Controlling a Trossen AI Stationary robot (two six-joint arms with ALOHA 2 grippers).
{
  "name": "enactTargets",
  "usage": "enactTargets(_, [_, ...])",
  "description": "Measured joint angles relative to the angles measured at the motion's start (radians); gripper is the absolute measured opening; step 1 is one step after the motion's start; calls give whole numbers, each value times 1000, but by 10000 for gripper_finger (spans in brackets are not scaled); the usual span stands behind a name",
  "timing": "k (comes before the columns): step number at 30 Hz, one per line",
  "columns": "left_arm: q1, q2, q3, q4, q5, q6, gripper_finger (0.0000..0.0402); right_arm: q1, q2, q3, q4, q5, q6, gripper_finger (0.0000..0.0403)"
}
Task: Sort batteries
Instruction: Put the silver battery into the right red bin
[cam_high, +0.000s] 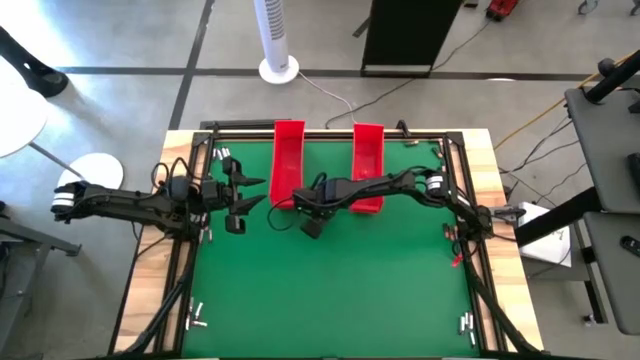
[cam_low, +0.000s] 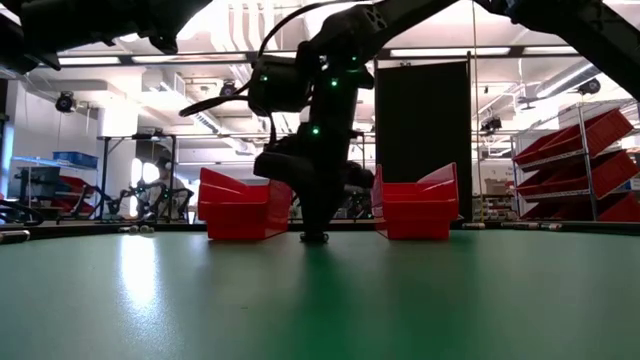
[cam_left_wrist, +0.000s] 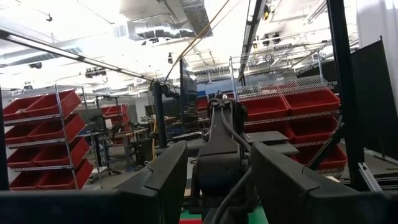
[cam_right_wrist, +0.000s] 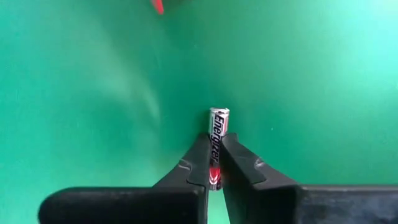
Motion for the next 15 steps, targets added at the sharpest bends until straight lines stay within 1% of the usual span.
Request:
enactTargets(10, [0, 0, 0, -2, 0, 0, 158, 42, 6, 61, -58, -23, -13, 17])
enactTargets(15, [0, 0, 0, -4, 0, 0, 158, 68, 6, 58, -85, -75, -59, 17])
